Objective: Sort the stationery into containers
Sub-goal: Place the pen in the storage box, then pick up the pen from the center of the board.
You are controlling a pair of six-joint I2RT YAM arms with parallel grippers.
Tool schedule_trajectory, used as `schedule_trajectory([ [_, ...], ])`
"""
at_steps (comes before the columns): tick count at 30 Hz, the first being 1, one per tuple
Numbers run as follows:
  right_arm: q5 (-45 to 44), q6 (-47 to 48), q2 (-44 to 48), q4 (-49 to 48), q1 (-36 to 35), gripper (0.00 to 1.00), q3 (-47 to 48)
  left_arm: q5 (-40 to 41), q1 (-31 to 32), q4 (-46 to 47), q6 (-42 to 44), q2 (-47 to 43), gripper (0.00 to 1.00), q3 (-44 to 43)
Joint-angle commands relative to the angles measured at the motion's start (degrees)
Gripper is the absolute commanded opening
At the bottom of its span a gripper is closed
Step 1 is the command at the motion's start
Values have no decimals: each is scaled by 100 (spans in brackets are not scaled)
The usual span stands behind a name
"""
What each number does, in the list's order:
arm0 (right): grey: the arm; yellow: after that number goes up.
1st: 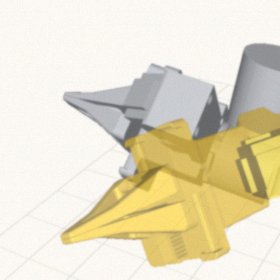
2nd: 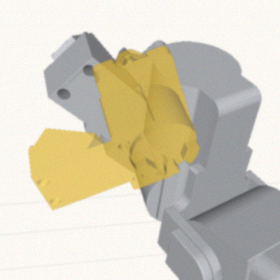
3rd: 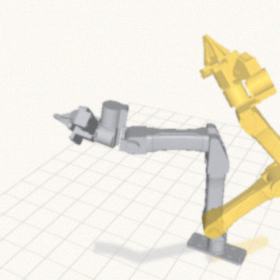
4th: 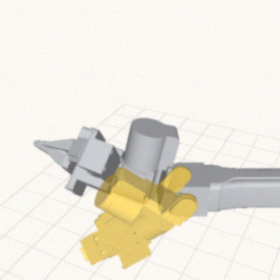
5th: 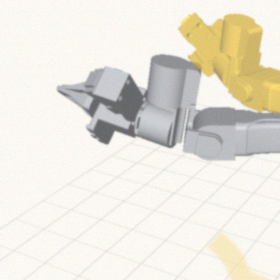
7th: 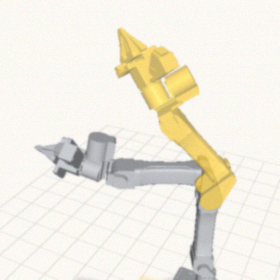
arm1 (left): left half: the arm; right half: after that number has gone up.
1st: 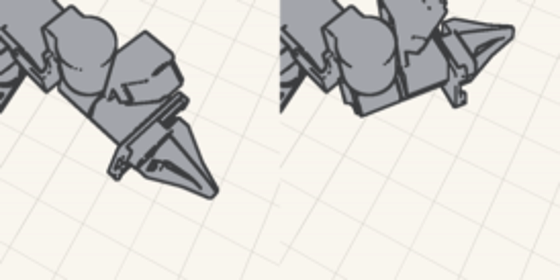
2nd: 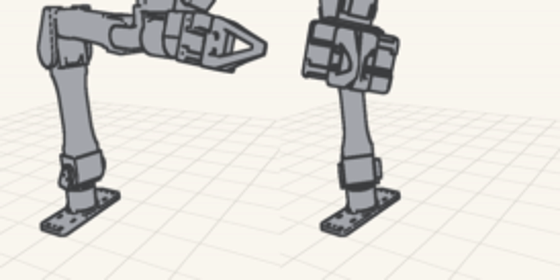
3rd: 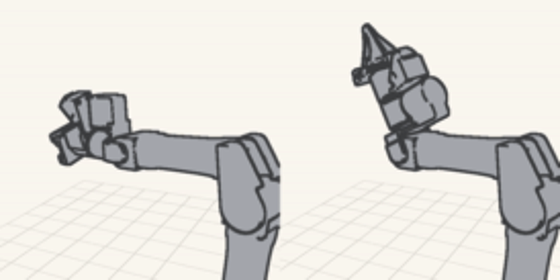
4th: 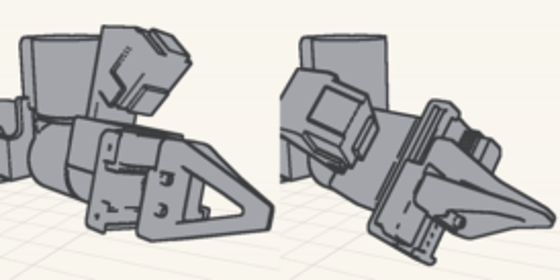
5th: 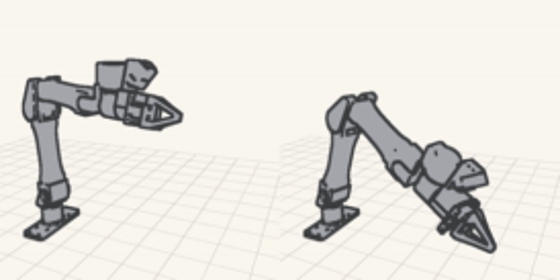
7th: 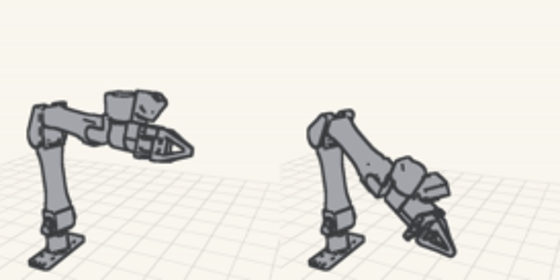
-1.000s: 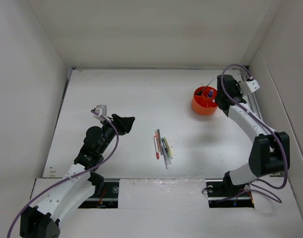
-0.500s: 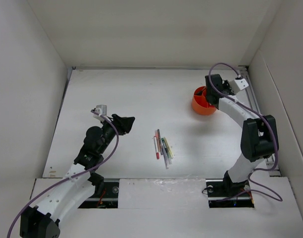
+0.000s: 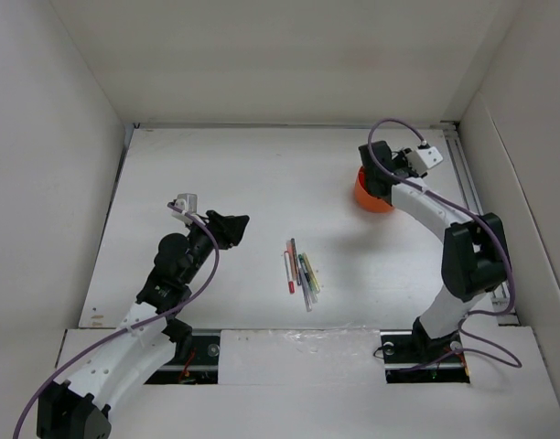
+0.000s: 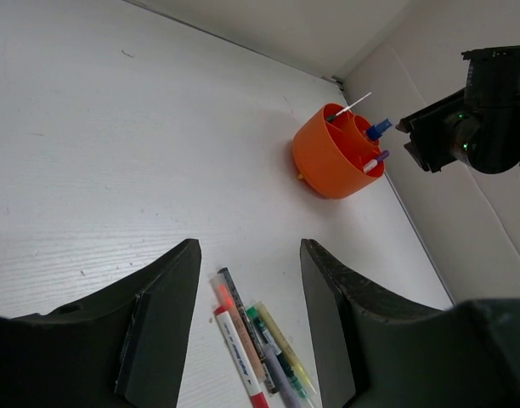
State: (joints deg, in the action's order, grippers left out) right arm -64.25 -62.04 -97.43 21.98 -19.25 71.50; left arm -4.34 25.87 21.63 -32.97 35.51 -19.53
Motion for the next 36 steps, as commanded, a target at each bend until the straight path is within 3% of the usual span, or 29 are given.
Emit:
schedule_trajectory([
  [1, -45, -229, 601, 140, -211, 44, -13, -67, -12, 316, 98, -9, 47, -218],
  [4, 411, 102, 1100, -289, -641, 35, -478, -129, -12, 394, 98, 52, 47, -218],
  [5, 892, 487, 1373, -752, -929, 20, -836, -129, -12, 395, 98, 122, 47, -218],
  [8, 1957, 860, 1639, -1423, -1291, 0, -1348, -181, -12, 395, 98, 220, 47, -218],
  [10, 3212, 1184, 1639, -1651, -1537, 0, -1542, -287, -12, 395, 98, 299, 47, -218],
  [14, 4077, 1405, 930, -1364, -2047, 0, -1439, -340, -12, 475, 98, 492, 47, -279],
  [21, 4359, 1537, -99, -1020, -2970, 0, -850, -278, -12, 553, 98, 492, 47, -226],
  [26, 4271, 1537, -593, -660, -3085, 15, -419, -217, -12, 492, 98, 545, 47, -227],
  [31, 4386, 1538, -559, -422, -3208, 17, -242, -217, -12, 553, 98, 545, 47, -227],
  [36, 4324, 1423, -338, -230, -3419, 35, -304, -278, -12, 606, 98, 598, 47, -227],
])
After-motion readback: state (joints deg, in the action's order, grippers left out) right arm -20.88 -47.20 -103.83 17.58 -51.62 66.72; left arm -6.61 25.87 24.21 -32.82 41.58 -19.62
